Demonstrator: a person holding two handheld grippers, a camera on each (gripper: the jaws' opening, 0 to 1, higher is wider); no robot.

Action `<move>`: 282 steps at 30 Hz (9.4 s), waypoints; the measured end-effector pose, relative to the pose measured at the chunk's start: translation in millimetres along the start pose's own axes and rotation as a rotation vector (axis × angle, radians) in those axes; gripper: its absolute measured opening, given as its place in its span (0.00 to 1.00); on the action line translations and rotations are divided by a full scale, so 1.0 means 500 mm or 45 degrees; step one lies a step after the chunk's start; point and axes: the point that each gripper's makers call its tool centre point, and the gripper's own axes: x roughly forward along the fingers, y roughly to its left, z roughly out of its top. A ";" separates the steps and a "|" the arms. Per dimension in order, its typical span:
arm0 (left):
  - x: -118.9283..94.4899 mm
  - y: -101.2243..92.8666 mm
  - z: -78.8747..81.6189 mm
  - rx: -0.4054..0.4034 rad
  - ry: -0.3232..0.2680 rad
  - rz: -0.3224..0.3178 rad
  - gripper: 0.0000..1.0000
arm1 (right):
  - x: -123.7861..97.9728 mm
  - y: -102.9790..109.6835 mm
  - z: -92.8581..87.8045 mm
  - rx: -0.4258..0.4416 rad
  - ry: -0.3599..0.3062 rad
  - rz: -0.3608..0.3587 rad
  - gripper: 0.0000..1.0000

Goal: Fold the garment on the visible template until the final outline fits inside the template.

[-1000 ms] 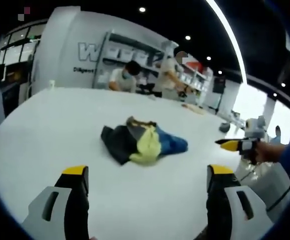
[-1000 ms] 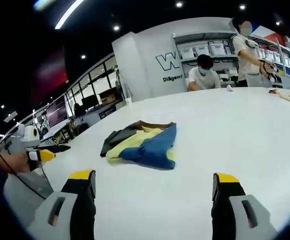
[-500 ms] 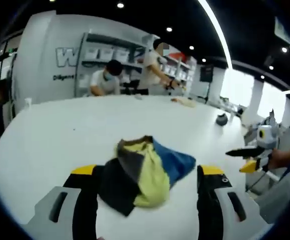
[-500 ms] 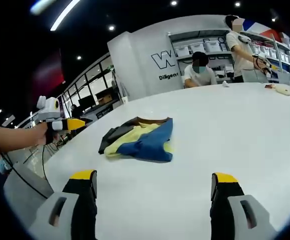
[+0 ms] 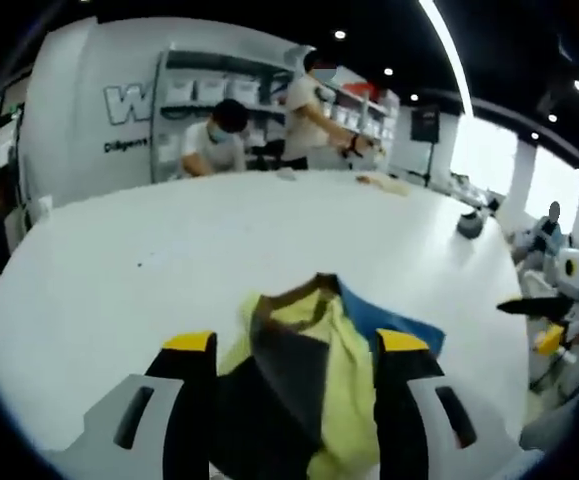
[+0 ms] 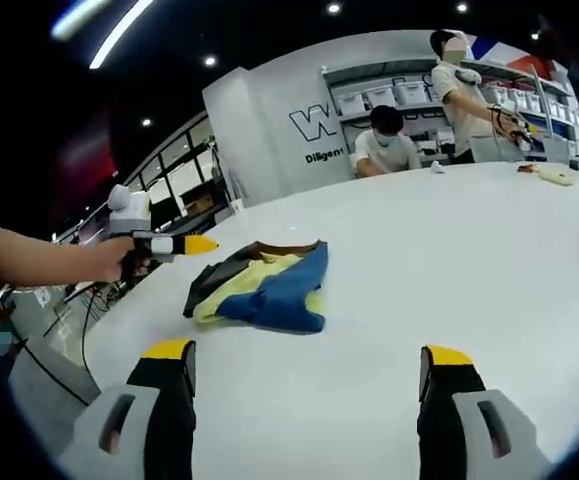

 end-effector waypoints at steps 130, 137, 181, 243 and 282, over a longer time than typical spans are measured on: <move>-0.412 -0.155 0.065 0.422 -0.234 -0.130 0.00 | 0.241 0.232 0.077 -0.638 0.104 0.068 0.26; -0.407 -0.110 -0.015 0.398 -0.109 -0.037 0.00 | 0.229 0.238 0.061 -0.631 0.129 0.136 0.33; -0.331 -0.063 -0.236 0.199 0.219 0.111 0.00 | 0.246 0.282 -0.035 -0.840 0.196 0.228 0.43; -0.433 -0.030 0.288 0.455 -0.359 0.269 0.00 | 0.089 0.207 0.595 -0.158 -0.581 0.342 0.00; -0.631 -0.158 0.467 0.607 -0.520 0.009 0.00 | -0.172 0.306 0.694 -0.215 -0.729 0.653 0.00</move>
